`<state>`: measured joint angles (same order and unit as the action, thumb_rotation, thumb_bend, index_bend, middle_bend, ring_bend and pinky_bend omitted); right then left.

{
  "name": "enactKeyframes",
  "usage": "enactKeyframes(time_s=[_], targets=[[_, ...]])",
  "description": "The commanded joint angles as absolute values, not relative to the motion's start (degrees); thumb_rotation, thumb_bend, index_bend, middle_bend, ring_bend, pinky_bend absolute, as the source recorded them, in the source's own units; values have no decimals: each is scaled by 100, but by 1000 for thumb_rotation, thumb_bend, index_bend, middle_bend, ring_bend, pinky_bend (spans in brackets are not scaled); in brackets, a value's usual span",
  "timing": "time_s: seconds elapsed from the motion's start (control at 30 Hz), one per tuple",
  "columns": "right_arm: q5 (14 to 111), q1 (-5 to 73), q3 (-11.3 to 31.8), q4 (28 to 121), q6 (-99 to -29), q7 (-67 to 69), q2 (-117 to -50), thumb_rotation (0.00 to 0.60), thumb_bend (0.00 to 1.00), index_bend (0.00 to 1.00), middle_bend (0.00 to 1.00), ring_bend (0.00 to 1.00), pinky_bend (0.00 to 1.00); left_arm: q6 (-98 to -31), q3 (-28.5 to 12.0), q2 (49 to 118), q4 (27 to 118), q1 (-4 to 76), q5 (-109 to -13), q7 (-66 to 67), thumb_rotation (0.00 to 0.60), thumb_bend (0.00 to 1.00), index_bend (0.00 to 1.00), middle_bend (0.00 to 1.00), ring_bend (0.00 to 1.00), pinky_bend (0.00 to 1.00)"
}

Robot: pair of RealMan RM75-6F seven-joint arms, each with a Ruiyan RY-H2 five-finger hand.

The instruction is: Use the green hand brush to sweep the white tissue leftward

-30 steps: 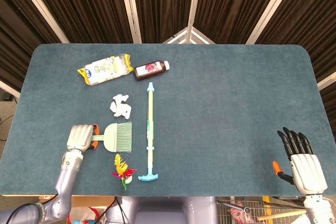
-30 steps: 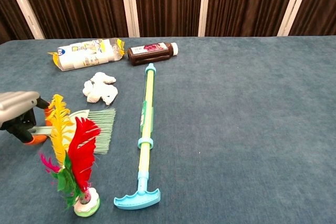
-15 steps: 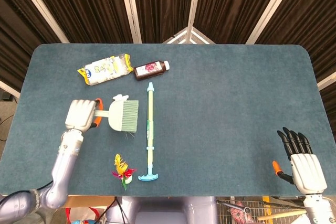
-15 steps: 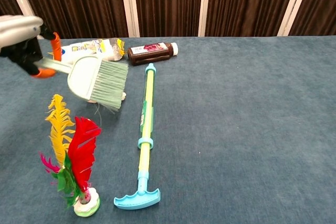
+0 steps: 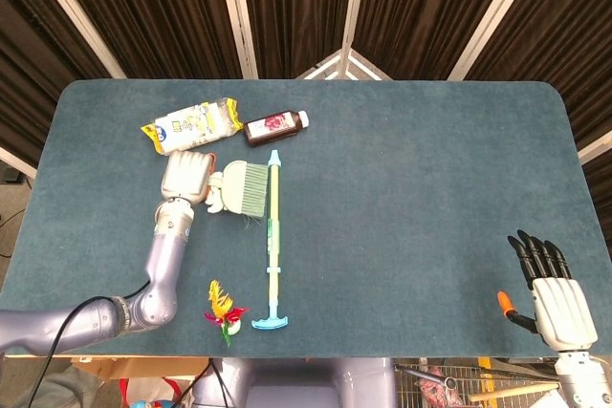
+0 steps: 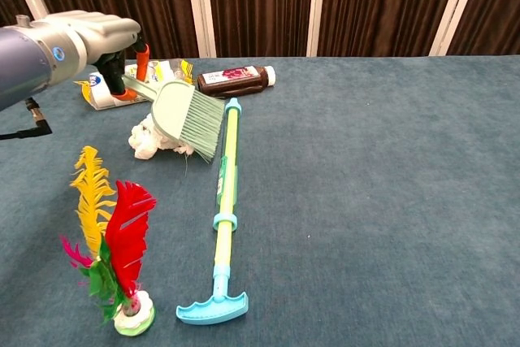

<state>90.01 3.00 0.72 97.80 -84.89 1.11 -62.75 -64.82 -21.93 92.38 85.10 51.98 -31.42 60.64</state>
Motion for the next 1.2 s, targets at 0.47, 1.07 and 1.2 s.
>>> enactKeyframes(time_s=[0.47, 1.07, 1.2], targets=[[8993, 263, 54, 9829, -8521, 35, -6269, 600, 376, 0, 0, 0, 0, -6745, -1369, 7797, 8735, 5144, -1976, 7318, 600, 722, 819, 1000, 1000, 1000], [9020, 284, 66, 9827, -8518, 7, -6283, 600, 376, 0, 0, 0, 0, -6673, -1579, 7473, 9200, 5041, -2963, 5618, 600, 722, 819, 1000, 1000, 1000], [9013, 272, 60, 9806, -8525, 31, -6282, 600, 376, 0, 0, 0, 0, -6662, -1431, 7869, 9006, 5145, -2835, 5722, 600, 722, 819, 1000, 1000, 1000]])
